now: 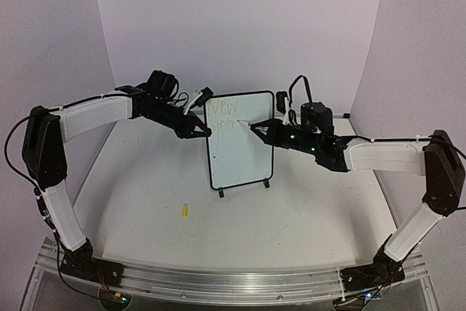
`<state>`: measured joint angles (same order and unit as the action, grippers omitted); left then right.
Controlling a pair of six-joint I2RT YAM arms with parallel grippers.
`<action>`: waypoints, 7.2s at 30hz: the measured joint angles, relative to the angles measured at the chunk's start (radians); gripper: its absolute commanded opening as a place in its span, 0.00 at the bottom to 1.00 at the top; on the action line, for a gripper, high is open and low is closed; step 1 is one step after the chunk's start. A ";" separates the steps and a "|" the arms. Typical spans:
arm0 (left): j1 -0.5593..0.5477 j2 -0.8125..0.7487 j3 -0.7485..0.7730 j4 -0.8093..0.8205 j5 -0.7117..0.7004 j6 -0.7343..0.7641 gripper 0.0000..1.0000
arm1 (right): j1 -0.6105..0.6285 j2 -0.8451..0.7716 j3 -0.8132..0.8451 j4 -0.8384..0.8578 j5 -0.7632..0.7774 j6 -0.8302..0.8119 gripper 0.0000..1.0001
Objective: Write a sentence on the whiteboard
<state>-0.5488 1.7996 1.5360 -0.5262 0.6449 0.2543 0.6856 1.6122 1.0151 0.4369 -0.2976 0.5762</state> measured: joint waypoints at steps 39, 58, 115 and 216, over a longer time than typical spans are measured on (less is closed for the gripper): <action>0.000 -0.001 0.000 0.000 0.002 0.008 0.00 | -0.006 -0.014 -0.009 -0.040 -0.042 -0.056 0.00; 0.000 -0.001 0.000 0.000 0.000 0.006 0.00 | -0.004 -0.014 -0.008 -0.042 0.011 -0.047 0.00; 0.000 -0.001 0.000 -0.001 0.001 0.006 0.00 | -0.006 -0.023 -0.031 -0.042 0.018 -0.046 0.00; -0.002 -0.002 0.000 -0.001 -0.002 0.007 0.00 | -0.104 -0.021 0.028 -0.094 -0.164 -0.177 0.00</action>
<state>-0.5509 1.7977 1.5360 -0.5274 0.6430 0.2610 0.5815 1.5911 1.0435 0.3431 -0.4620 0.3987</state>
